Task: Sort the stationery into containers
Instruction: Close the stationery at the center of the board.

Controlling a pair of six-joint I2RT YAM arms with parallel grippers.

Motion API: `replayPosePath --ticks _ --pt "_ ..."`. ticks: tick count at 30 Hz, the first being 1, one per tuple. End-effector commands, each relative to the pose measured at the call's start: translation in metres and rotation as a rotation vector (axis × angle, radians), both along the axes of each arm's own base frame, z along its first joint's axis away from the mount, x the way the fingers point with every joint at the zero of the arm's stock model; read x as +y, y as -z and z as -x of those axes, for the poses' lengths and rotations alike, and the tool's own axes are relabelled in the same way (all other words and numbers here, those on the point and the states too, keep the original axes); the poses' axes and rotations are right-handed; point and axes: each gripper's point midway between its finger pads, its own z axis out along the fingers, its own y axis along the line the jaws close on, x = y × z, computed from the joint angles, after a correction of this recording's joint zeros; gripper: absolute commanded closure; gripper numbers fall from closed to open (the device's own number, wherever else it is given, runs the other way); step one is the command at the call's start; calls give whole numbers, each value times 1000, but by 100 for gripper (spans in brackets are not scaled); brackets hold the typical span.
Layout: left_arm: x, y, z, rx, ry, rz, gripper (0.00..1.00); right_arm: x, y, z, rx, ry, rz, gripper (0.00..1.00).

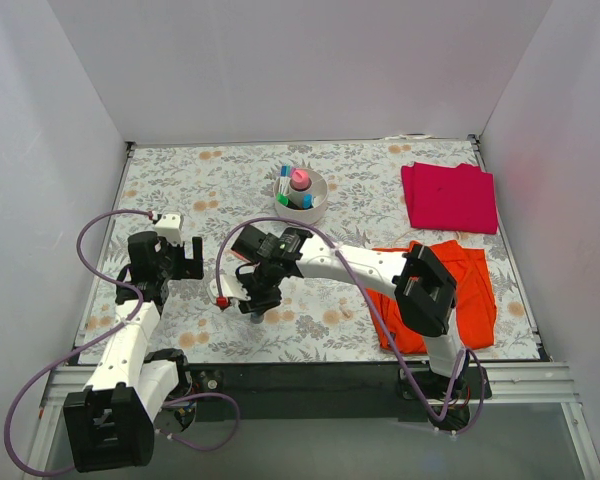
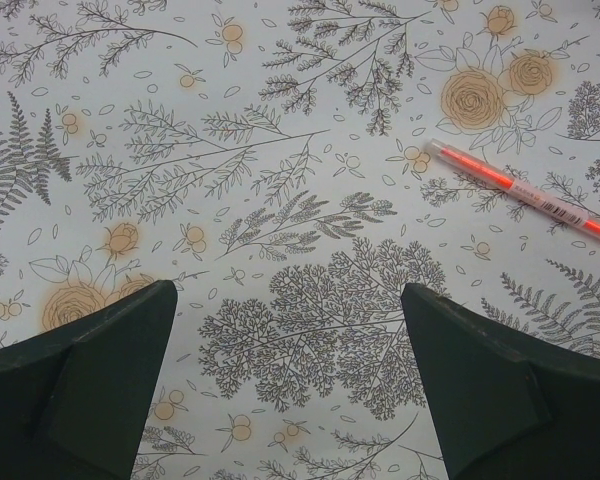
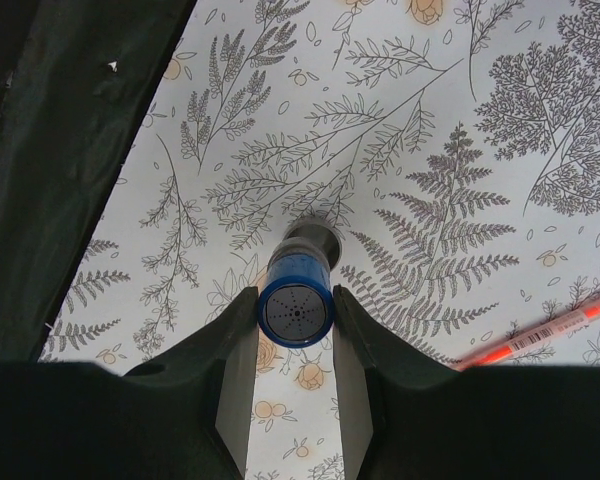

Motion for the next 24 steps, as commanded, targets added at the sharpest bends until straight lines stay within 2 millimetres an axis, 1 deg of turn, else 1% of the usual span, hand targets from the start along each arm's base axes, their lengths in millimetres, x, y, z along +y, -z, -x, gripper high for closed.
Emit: replayPosePath --ticks 1,12,24 --pt "4 -7 -2 -32 -15 -9 2 9 -11 0 -14 -24 -28 91" --pt "5 -6 -1 -30 -15 -8 2 16 -5 1 6 -35 -31 92" --pt "8 -4 -1 -23 -22 -4 2 8 8 6 25 -45 1 92"
